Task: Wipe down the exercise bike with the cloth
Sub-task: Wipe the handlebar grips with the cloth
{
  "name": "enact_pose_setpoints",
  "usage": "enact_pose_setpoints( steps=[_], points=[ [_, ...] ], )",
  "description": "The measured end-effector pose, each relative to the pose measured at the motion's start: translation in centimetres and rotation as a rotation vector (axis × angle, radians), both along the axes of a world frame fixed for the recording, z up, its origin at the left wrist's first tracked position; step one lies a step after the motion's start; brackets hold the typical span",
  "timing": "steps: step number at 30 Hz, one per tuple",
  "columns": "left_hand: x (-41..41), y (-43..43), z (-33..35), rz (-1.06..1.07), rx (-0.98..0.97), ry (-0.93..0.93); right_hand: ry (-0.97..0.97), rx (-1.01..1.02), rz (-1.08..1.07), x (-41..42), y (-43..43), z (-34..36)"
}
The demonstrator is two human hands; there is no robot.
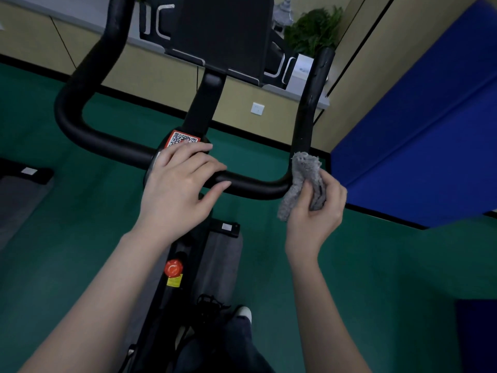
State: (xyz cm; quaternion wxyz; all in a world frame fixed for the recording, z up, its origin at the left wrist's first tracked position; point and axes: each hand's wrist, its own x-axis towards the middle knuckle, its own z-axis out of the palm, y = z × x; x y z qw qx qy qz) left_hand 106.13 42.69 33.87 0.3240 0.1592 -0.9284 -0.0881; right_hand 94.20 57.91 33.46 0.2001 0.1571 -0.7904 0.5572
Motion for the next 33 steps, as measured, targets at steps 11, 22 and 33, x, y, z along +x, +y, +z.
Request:
enact_pose_setpoints(
  steps=[11, 22, 33],
  points=[
    [0.0, -0.1, -0.2, 0.011, -0.005, 0.0, -0.349, -0.281, -0.111, 1.2, 0.3, -1.9],
    [0.0, 0.0, -0.1, 0.0, 0.004, -0.007, -0.849, -0.488, 0.236, 4.1, -1.4, -2.6],
    [0.1, -0.1, -0.1, 0.005, 0.001, -0.015, -0.994, -0.655, 0.342, 2.9, -0.6, -1.9]
  ],
)
